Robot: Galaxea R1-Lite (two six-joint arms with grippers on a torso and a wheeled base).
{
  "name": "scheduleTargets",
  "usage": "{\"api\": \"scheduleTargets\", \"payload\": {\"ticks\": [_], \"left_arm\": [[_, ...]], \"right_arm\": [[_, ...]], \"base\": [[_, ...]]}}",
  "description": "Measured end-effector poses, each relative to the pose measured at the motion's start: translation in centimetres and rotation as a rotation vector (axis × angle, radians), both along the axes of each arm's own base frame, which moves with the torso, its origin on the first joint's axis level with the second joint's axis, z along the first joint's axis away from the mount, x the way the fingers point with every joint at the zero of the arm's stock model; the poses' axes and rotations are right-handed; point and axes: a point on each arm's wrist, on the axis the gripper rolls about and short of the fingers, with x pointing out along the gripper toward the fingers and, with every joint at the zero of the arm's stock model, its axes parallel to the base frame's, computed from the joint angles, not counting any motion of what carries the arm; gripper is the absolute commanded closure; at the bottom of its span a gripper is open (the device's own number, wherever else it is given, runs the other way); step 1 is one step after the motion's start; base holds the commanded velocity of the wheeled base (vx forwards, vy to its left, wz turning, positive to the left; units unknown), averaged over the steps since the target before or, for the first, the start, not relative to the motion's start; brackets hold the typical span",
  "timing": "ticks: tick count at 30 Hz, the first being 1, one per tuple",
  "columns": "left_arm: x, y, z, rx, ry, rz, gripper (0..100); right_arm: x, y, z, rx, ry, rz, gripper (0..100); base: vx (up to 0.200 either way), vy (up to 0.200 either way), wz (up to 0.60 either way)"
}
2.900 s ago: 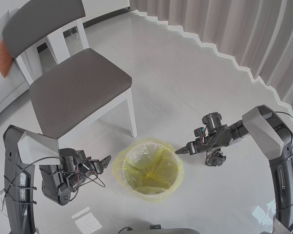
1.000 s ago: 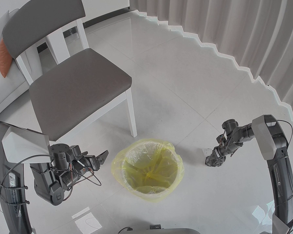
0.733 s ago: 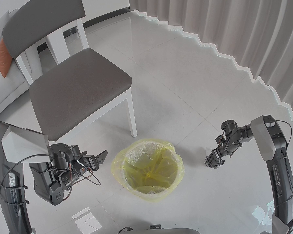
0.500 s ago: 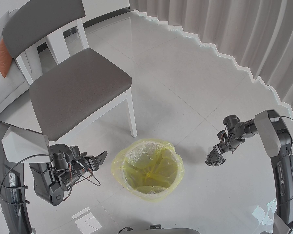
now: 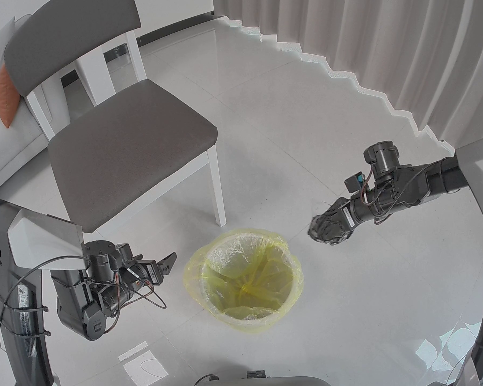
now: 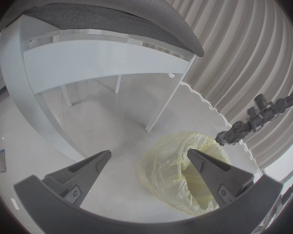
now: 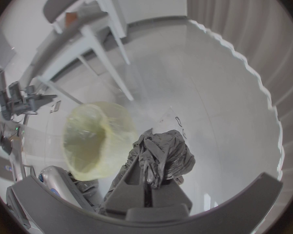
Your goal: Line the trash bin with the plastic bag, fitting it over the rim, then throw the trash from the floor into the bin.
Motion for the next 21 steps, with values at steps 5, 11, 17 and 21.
{"api": "scheduleTargets", "payload": {"ticks": [5,11,17,21], "left_arm": [[0.0,0.0,-0.4,0.005,0.01,0.007,0],[0.0,0.1,-0.7,0.009,0.022,0.015,0],[0.0,0.1,-0.9,0.011,0.028,0.02,0],[0.0,0.0,-1.0,0.012,0.031,0.02,0]], "right_arm": [[-3.8,3.8,2.1,0.042,-0.131,0.113,100],[-8.0,7.1,2.5,0.102,-0.267,0.232,100],[-12.3,10.0,1.6,0.119,-0.242,0.36,100],[-13.8,11.2,0.7,0.114,-0.212,0.412,100]], "base": [[0.0,0.0,0.0],[0.0,0.0,0.0],[0.0,0.0,0.0],[0.0,0.0,0.0]]}}
